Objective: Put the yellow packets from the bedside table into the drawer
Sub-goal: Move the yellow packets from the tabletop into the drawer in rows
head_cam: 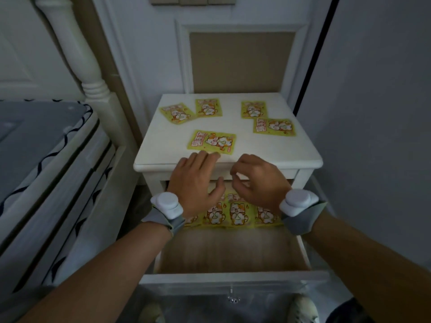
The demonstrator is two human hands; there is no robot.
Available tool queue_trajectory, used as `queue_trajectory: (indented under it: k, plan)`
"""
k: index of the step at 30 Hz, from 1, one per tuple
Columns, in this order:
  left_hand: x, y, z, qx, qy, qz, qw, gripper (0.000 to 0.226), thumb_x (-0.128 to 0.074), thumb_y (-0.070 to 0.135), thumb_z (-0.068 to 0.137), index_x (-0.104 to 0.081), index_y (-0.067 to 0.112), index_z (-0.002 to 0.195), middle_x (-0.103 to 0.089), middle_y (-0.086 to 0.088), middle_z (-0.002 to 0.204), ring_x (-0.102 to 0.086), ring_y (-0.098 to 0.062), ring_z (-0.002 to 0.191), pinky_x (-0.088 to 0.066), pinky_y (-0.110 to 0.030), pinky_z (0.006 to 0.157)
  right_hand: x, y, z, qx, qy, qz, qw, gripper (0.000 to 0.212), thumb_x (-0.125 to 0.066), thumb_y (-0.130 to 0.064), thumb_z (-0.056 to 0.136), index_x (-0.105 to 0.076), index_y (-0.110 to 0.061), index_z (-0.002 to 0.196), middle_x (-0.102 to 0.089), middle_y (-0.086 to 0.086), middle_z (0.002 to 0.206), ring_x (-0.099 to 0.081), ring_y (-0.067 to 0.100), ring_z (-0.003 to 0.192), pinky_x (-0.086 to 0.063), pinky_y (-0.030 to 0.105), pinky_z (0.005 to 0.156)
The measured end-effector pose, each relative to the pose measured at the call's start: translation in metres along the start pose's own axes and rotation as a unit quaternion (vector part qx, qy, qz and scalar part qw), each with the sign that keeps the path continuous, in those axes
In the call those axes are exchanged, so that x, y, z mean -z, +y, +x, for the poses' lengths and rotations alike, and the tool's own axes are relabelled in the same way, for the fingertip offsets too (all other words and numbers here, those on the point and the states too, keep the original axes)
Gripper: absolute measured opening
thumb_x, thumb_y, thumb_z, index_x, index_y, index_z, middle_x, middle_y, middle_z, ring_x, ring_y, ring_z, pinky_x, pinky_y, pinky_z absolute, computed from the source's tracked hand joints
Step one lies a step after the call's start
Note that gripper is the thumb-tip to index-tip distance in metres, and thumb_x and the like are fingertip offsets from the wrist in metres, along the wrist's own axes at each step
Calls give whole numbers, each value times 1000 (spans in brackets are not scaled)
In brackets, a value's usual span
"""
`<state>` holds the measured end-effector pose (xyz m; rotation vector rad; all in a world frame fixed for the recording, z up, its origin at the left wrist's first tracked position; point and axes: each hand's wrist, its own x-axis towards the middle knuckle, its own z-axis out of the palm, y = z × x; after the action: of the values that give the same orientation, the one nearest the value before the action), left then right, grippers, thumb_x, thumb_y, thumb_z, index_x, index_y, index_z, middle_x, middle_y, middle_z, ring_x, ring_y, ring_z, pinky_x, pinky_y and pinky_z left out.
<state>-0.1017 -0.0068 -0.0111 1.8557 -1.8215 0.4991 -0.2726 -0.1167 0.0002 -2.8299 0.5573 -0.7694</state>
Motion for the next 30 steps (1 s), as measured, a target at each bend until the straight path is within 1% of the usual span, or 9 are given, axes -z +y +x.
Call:
queue_trajectory:
  k: [3,7,9,12,17,22,25,28,30]
  plan:
    - [-4,5,16,32,-9,22,999,62,-57,43,88,-47,8,139,-53,-9,124,-48,-30,110,-40,-43,85,9,13,10,-36,43,2,998,19,-53,-28,90,-67,-17,94,-61,2,92,-57,22,89,-52,40,66]
    - [-17,7,35,53,-18,21,998,62,-49,52,92,-47,13,141,-49,-8,131,-45,-30,120,-39,-45,91,18,44,25,-86,88,-20,992,22,-60,-26,90,-68,-14,106,-65,5,105,-57,27,102,-51,38,77]
    - [-28,10,46,45,-28,26,998,62,-45,55,93,-49,14,140,-50,-8,132,-44,-30,123,-38,-44,93,22,68,29,-149,73,-29,986,30,-62,-27,91,-67,-13,116,-63,9,120,-55,32,113,-49,41,90]
    - [-37,10,45,57,-47,59,996,66,-40,60,94,-48,15,141,-48,-7,134,-43,-30,123,-35,-45,94,20,89,34,-215,26,-28,976,47,-61,-35,93,-57,-13,134,-50,11,144,-42,33,133,-37,40,108]
    - [-47,8,48,65,-69,88,992,69,-33,64,94,-48,16,140,-46,-9,139,-41,-32,125,-33,-47,98,13,120,39,-266,-41,-28,963,63,-50,-45,97,-34,-17,151,-24,10,161,-17,30,149,-20,44,120]
    - [-49,4,51,72,-76,27,994,59,-40,61,94,-54,15,128,-46,-13,144,-39,-35,130,-42,-47,98,13,123,39,-276,-71,-58,957,62,-43,-52,97,-35,-20,150,-34,9,156,-27,33,144,-25,45,117]
    - [-48,0,52,78,-84,0,993,54,-41,59,94,-51,15,124,-47,-15,143,-37,-36,135,-45,-49,98,15,114,38,-264,-49,-104,958,56,-47,-52,94,-47,-22,141,-45,13,138,-39,37,127,-37,46,104]
    - [-45,-2,52,56,-69,-9,996,46,-44,56,95,-49,14,112,-55,-11,122,-48,-34,117,-46,-47,90,18,105,35,-237,-31,-123,963,44,-52,-52,91,-61,-22,122,-46,12,122,-41,36,115,-42,46,96]
    - [-40,-2,50,42,-42,-24,998,39,-51,51,93,-48,14,105,-53,-5,106,-50,-29,99,-46,-44,82,17,103,31,-220,-42,-94,970,43,-51,-55,89,-61,-23,115,-45,13,132,-36,39,127,-35,52,106]
